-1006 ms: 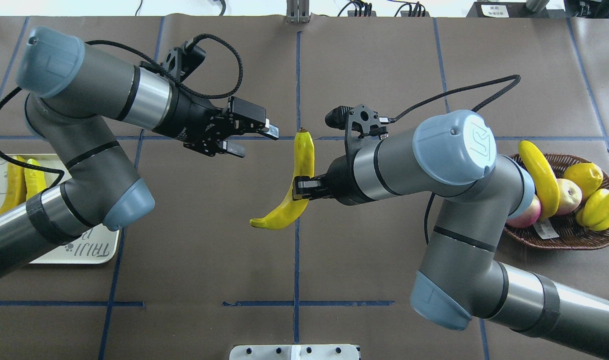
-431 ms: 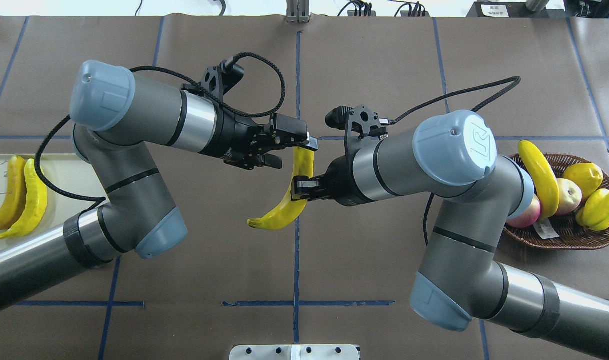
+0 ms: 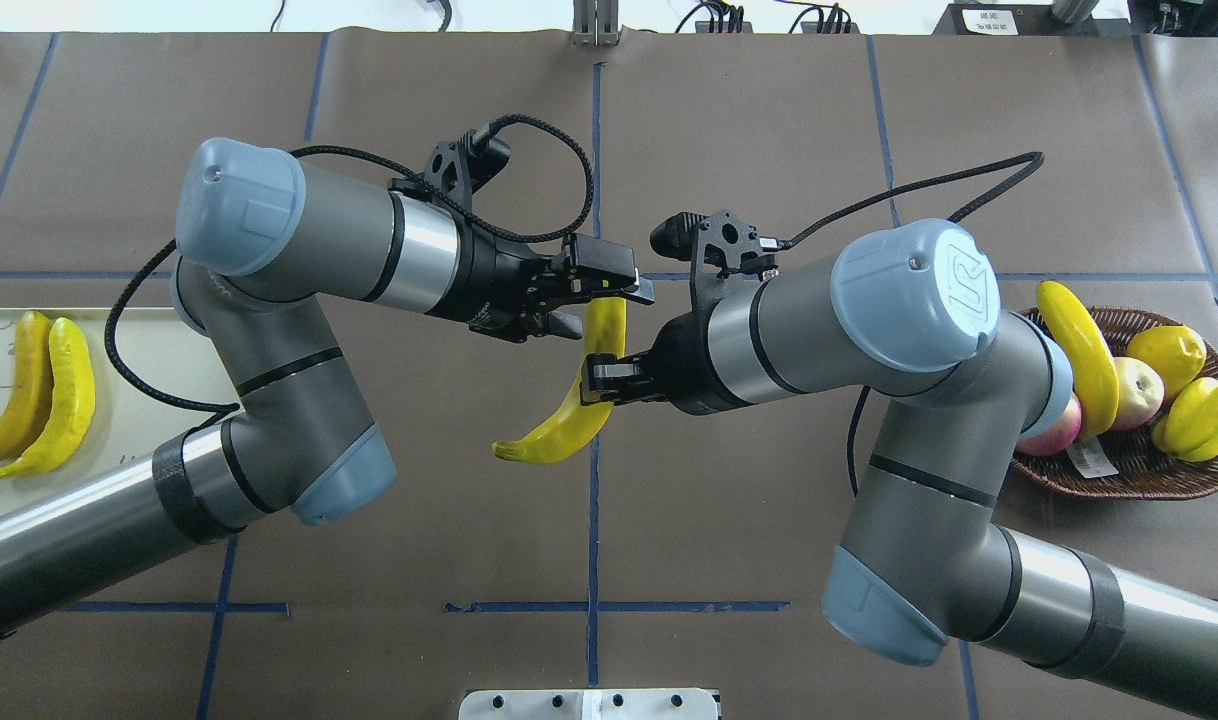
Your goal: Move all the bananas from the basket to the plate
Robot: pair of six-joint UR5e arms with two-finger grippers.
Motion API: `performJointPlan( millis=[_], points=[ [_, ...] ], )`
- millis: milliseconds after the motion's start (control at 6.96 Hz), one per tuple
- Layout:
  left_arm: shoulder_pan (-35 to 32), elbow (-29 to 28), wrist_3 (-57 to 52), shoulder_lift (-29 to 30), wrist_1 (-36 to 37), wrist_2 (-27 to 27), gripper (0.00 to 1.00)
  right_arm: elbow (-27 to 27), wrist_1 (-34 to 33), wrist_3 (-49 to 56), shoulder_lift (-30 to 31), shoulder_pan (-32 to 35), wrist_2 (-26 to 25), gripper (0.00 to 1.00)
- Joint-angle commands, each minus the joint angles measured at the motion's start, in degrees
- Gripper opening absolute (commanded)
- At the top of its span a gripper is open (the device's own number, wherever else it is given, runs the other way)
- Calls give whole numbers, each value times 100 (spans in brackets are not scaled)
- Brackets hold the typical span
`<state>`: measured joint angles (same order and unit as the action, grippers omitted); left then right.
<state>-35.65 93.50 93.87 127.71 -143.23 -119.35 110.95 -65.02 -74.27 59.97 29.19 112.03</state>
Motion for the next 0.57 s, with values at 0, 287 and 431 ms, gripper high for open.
performJointPlan(
  millis=[0, 287, 431],
  points=[
    [5, -95, 0, 35, -3, 26, 96, 49, -2, 9, 6, 25, 73, 0],
    [5, -121, 0, 26, -3, 26, 91, 58, -2, 9, 6, 77, 117, 0],
    [5, -130, 0, 35, -3, 26, 91, 58, -2, 9, 6, 86, 118, 0]
  ],
)
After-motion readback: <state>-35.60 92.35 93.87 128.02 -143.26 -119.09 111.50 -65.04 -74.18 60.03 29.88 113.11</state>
